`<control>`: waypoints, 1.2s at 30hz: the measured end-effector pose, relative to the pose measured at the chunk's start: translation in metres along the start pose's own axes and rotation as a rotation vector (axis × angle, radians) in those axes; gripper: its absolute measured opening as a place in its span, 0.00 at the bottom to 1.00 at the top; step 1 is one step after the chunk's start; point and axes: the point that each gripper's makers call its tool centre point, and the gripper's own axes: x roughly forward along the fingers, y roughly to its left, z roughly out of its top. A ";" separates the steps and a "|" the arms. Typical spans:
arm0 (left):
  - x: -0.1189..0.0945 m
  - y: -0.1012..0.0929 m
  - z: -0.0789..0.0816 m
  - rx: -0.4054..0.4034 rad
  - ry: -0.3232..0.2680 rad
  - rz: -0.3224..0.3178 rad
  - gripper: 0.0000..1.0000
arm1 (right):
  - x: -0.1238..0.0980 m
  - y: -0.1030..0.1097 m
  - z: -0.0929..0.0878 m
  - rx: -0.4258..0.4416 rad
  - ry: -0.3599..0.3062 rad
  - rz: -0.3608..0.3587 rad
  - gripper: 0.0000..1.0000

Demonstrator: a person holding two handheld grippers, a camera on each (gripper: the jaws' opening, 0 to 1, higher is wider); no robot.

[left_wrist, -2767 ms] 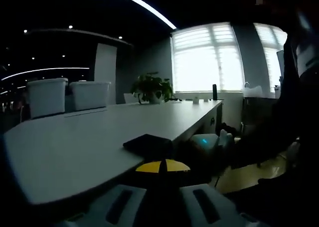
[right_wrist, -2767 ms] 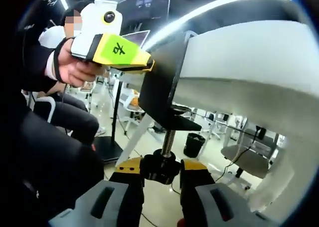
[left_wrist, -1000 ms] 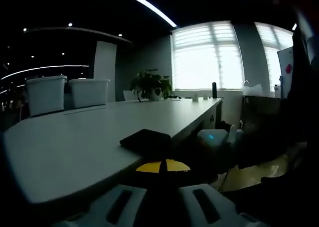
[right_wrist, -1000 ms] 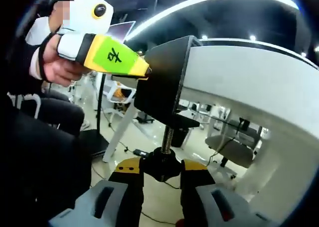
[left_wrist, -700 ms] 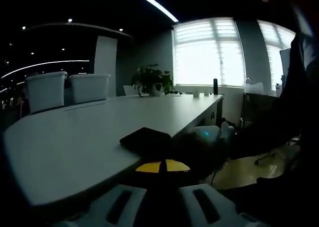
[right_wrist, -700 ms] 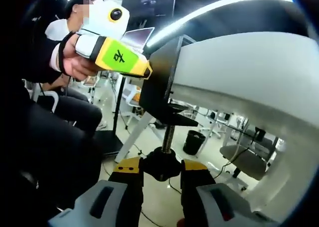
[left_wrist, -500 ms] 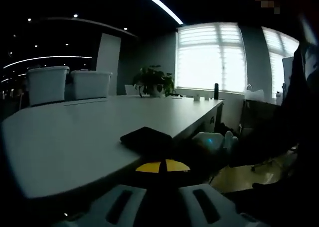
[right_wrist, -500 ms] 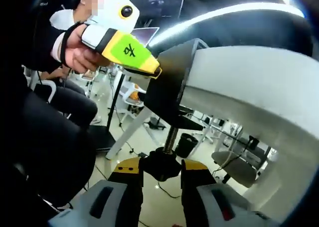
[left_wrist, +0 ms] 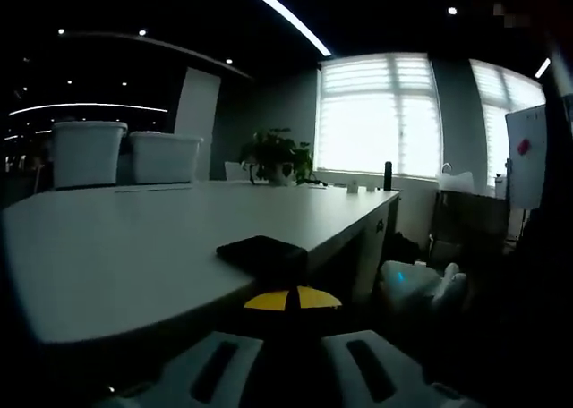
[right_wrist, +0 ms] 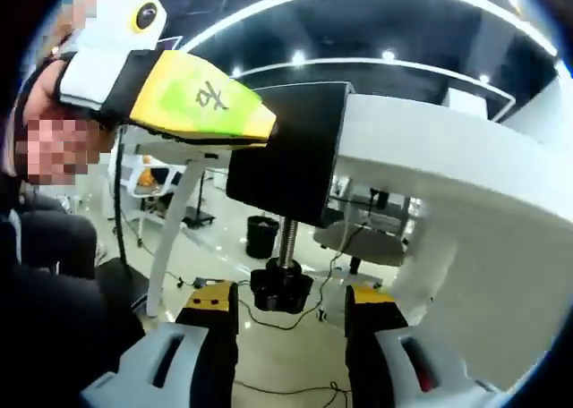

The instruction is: Clamp the fixed fixture on the desktop, loosen the retaining clip, secure it to the edge of the desk, and tighten the retaining clip.

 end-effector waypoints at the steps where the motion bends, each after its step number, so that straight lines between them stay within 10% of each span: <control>1: 0.000 0.001 0.000 -0.010 -0.008 -0.002 0.01 | 0.002 0.000 0.002 0.037 -0.006 -0.043 0.48; 7: 0.000 0.001 0.001 -0.031 -0.027 -0.014 0.01 | 0.012 0.003 0.006 0.093 0.008 -0.112 0.27; 14: -0.002 -0.001 0.001 -0.001 -0.039 -0.006 0.01 | 0.011 0.004 0.010 0.031 0.004 -0.074 0.25; 32: 0.002 -0.002 0.000 0.067 0.024 0.066 0.01 | 0.008 0.027 0.011 -0.167 -0.085 0.602 0.24; 36: 0.002 -0.001 -0.001 0.068 0.037 0.070 0.01 | 0.007 0.027 0.012 -0.247 -0.145 0.654 0.25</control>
